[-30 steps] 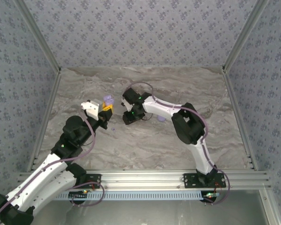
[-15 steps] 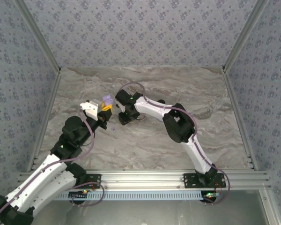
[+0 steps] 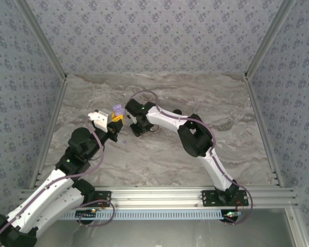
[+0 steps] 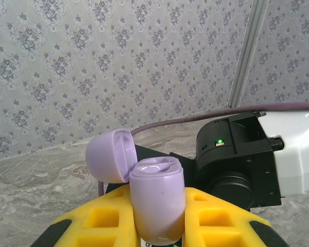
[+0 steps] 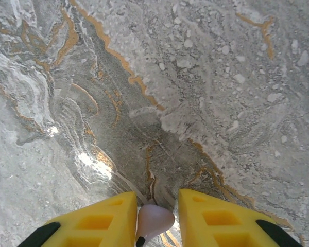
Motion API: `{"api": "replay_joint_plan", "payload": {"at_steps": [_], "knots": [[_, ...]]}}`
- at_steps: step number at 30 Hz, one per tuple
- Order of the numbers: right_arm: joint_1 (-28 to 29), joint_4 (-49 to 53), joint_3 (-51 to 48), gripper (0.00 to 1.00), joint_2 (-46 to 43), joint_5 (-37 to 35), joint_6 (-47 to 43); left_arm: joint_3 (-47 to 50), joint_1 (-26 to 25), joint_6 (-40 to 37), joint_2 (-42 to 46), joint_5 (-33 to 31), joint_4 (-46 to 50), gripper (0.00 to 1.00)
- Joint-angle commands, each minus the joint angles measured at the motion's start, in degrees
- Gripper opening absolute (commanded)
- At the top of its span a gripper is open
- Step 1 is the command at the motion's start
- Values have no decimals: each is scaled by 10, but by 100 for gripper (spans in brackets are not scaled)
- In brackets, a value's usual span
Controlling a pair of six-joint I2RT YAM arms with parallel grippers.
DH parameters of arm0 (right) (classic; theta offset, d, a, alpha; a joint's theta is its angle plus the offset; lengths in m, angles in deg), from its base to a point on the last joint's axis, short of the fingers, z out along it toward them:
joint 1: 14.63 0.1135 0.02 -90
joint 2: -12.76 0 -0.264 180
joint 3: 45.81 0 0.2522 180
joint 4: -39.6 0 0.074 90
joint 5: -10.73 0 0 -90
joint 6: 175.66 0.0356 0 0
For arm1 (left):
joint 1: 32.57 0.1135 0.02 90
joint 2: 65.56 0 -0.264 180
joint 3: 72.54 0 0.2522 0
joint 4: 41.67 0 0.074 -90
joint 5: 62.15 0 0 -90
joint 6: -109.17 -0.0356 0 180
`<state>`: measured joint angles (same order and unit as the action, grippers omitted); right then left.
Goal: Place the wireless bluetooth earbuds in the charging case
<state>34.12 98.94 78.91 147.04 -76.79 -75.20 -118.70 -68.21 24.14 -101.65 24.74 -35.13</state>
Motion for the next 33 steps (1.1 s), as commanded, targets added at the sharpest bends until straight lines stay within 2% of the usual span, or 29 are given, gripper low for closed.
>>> {"api": "replay_joint_plan", "payload": {"at_steps": [1, 7, 12, 17, 26, 33], "knots": [[18, 43, 4, 28, 23, 10, -1, -3, 3, -6, 2, -9, -5, 2], [20, 45, -8, 28, 15, -1, 0, -4, 4, -4, 1, -9, -4, 2], [19, 46, -17, 22, 5, 1, -1, -4, 4, -2, 2, -9, -2, 2], [8, 20, -50, 20, -46, 9, 1, -1, 4, 1, 3, -5, -7, 2], [-44, -60, -159, 20, -243, 14, 17, 21, 4, 21, -25, 32, -73, 2], [-80, -116, -229, 21, -406, 15, 50, 22, 2, 47, -106, 108, -171, 1]]}}
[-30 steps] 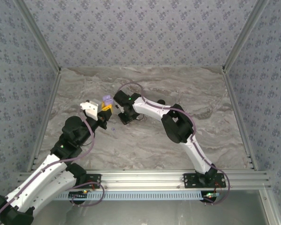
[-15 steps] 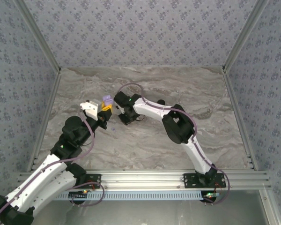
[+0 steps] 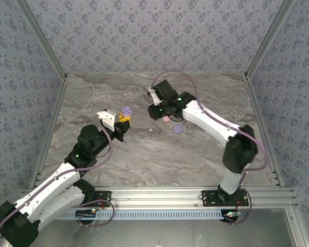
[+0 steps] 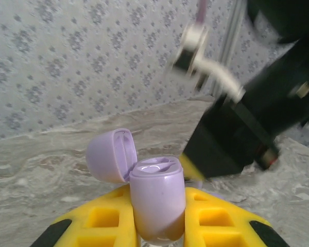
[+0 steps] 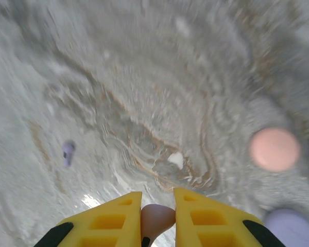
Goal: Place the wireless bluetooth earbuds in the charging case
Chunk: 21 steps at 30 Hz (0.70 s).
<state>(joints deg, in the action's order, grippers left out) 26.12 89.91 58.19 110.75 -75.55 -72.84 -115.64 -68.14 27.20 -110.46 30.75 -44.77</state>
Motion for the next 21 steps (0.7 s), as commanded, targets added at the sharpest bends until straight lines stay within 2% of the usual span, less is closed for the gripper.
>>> {"api": "replay_joint_plan", "payload": {"at_steps": [1, 9, 15, 21], "knots": [[-3, -43, -29, 20, -64, 4, 34, -12, 1, 17, -32, 60, -86, 1], [12, -101, -59, 20, -161, 11, 71, -48, -14, 26, -123, 131, -158, 0], [47, -121, -72, 20, -179, -34, 73, -62, -31, 36, -163, 146, -196, 0], [56, -132, -80, 20, -178, -46, 76, -68, -39, 34, -171, 149, -199, 0]]}}
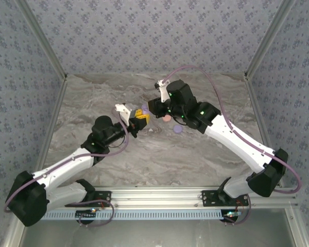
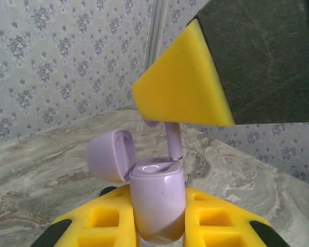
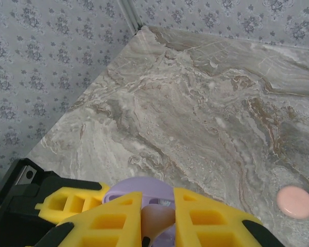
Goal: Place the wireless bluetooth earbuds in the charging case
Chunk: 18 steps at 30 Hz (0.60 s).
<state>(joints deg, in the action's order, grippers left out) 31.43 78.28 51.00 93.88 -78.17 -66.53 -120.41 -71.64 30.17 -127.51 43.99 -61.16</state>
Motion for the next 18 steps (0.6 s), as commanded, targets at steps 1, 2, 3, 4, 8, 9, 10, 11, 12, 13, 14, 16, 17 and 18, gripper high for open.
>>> {"api": "replay_joint_plan", "payload": {"at_steps": [1, 2, 3, 4, 8, 9, 10, 11, 12, 13, 14, 16, 17, 18], "knots": [[3, -17, -9, 20, -9, -21, 13, -20, -5, 3, -1, 16, -34, 0], [3, -18, -10, 20, -9, -22, 13, -21, -5, 3, -1, 17, -34, 0], [3, -20, -9, 20, -9, -24, 12, -21, -5, 3, 0, 16, -33, 0], [4, -20, -9, 20, -9, -25, 11, -21, -5, 2, 0, 16, -31, 0], [3, -13, -7, 20, -9, -30, 9, -21, -5, 0, 2, 15, -30, 0], [4, -11, -7, 20, -8, -30, 9, -21, -5, 0, 2, 14, -29, 0], [4, -9, -6, 20, -7, -27, 9, -22, -5, -1, 2, 14, -30, 0], [4, -7, -5, 20, -7, -24, 10, -21, -5, -1, 2, 13, -30, 0], [4, -3, -5, 20, -6, -23, 11, -22, -5, -1, 2, 13, -30, 0], [4, 0, -4, 20, -4, -19, 11, -21, -5, -1, 2, 13, -30, 0], [4, 4, -3, 20, -2, -16, 12, -22, -5, -1, 3, 12, -30, 0], [4, 12, -1, 20, 3, -10, 13, -21, -5, -1, 3, 12, -31, 0], [4, 14, -1, 20, 5, -6, 15, -22, -6, -1, 4, 12, -30, 0], [4, 15, -1, 20, 6, -2, 16, -23, -6, -1, 3, 12, -31, 0]]}}
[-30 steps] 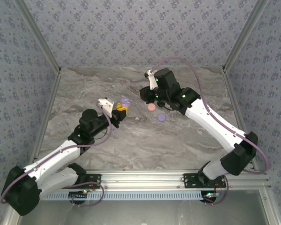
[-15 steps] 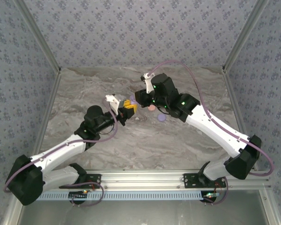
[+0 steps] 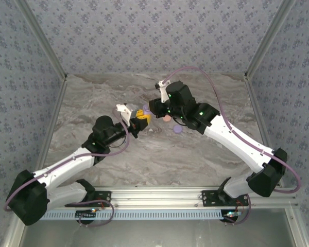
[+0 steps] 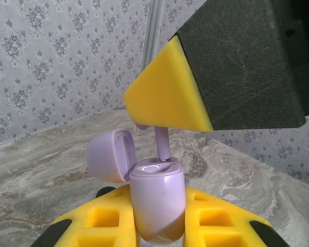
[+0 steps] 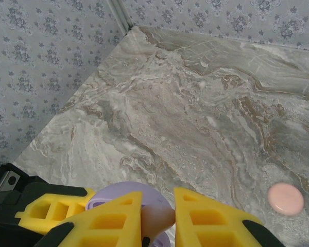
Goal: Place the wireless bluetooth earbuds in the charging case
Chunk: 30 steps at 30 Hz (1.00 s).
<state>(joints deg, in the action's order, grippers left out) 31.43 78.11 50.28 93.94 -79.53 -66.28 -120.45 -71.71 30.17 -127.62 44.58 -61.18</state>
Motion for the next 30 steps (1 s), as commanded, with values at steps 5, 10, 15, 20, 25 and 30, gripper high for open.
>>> {"api": "replay_joint_plan", "payload": {"at_steps": [5, 10, 15, 20, 25, 30], "knots": [[4, 18, 6, 20, 11, 24, 19, -23, -5, 0, 5, 8, -31, 0], [4, 24, 8, 21, 10, 34, 22, -22, -4, -3, 9, 6, -31, 0], [4, 36, 10, 22, 10, 37, 24, -22, -5, -10, 12, 1, -31, 0], [4, 47, 14, 22, 11, 30, 26, -22, -4, -16, 15, -5, -31, 0], [1, 46, 21, 26, 15, 46, 28, -23, -5, -19, 13, -5, -31, 0], [-2, 46, 28, 26, 16, 51, 28, -22, -4, -20, 15, -5, -31, 0]]}}
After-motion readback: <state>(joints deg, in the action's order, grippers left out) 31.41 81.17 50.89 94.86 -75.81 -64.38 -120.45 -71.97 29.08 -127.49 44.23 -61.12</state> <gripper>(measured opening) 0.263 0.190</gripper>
